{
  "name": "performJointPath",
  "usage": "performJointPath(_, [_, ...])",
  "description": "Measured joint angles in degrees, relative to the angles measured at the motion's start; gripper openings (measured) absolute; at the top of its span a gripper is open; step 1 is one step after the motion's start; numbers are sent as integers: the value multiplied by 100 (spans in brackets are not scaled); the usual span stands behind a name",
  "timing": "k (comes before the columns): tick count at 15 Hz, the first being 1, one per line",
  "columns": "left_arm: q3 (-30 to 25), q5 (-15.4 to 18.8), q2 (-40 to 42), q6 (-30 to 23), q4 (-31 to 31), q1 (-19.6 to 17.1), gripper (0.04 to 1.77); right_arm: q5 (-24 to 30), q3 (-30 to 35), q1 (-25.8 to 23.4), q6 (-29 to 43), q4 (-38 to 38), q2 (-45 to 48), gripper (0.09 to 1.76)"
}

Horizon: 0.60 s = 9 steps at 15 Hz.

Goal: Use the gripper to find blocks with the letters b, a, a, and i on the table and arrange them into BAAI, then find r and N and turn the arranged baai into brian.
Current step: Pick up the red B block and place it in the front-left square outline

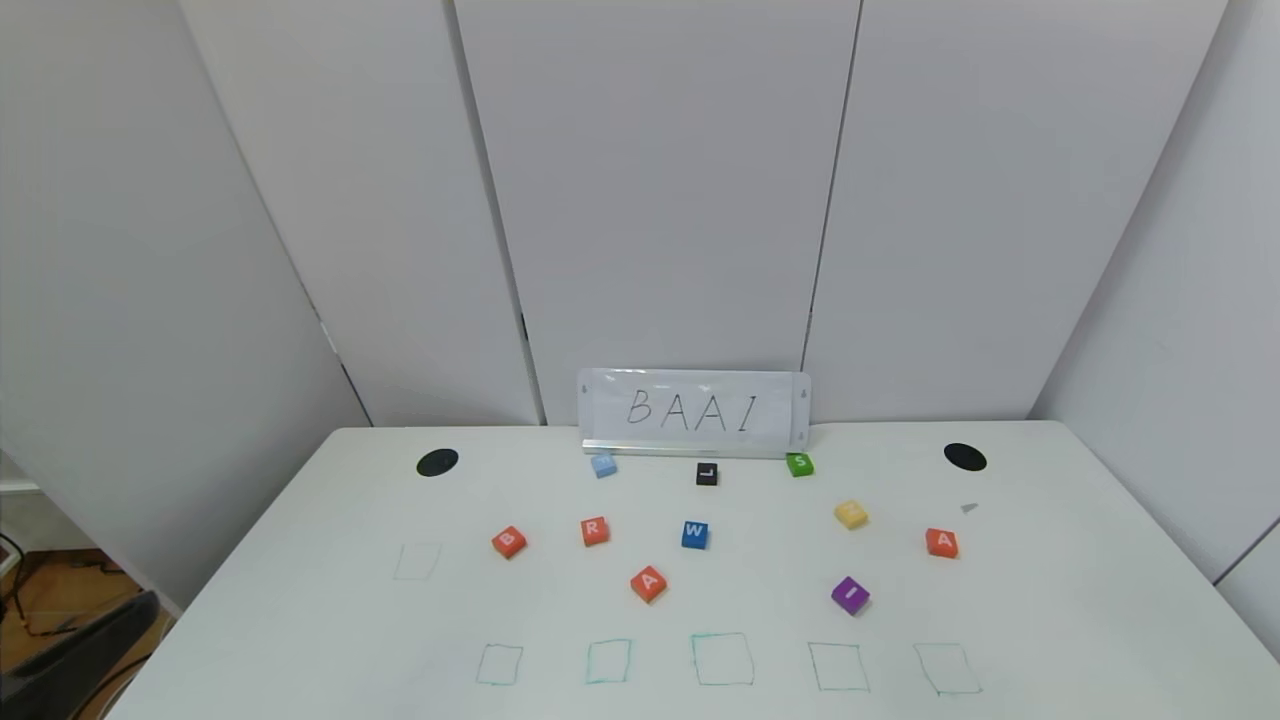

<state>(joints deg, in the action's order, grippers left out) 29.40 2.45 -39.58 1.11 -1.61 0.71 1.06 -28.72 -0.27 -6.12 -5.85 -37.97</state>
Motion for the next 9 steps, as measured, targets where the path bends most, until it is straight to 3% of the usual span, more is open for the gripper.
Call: performJointPath(9, [1759,-82,-2918,-71,-197,-46,172,9,-1803,67,-39,-20,-3060,171])
